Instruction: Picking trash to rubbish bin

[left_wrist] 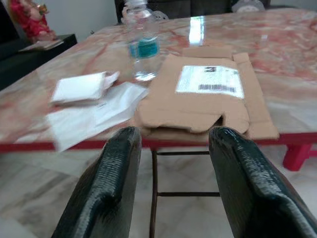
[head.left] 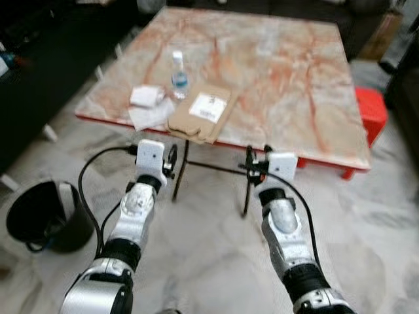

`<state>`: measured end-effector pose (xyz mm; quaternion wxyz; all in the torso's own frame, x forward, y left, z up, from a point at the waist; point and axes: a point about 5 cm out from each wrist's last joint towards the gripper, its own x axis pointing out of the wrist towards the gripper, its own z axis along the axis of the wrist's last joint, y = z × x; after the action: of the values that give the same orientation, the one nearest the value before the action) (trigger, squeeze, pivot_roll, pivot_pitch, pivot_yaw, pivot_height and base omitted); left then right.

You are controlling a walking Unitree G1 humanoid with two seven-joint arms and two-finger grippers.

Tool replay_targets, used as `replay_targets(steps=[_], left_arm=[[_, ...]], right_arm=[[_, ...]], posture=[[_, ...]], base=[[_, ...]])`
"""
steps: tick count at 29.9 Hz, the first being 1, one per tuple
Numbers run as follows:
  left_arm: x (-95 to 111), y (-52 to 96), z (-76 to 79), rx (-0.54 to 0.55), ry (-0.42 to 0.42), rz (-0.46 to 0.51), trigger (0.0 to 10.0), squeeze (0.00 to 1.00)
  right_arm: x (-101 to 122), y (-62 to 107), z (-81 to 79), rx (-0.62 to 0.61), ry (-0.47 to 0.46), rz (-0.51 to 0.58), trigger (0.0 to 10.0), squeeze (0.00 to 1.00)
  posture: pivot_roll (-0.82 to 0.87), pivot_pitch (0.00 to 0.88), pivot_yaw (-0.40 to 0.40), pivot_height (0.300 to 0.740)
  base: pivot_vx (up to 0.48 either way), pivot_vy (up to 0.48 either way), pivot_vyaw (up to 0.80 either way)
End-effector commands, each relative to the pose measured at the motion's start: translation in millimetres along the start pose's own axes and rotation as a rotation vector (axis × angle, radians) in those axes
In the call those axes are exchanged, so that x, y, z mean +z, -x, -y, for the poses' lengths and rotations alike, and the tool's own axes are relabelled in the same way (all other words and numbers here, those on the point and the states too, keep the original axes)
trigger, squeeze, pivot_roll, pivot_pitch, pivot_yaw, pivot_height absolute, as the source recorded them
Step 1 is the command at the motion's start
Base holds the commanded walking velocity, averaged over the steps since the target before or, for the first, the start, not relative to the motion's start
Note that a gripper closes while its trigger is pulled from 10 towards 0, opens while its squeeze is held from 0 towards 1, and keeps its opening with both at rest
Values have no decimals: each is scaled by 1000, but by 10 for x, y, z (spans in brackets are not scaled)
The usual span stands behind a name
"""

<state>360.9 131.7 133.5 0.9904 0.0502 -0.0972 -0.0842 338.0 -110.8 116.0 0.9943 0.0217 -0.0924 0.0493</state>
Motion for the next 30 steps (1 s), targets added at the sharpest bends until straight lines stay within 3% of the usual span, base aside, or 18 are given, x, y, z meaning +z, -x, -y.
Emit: replay_targets(steps=[1,17,24,30], left_arm=[[23,-21,100,-30,7,6,10000,0],[56,-29,123,-44,5,28,10000,0],[83,-15,158,-62,-9,56,10000,0],[44,-1,79,-26,0,30,10000,0]], right_arm=[[9,15,96,-25,10,8,10000,0],[-17,18,70,-23,-5,-5,10000,0],[-26,28,64,-24,-11,-6,10000,0],[-33,33,53,-18,-13,-8,10000,0]], posture=[[117,111,-9,740],[121,99,-6,740],[121,91,-5,740],[124,87,-6,740]], base=[[371,0,0],[366,0,0],[0,0,0],[0,0,0]])
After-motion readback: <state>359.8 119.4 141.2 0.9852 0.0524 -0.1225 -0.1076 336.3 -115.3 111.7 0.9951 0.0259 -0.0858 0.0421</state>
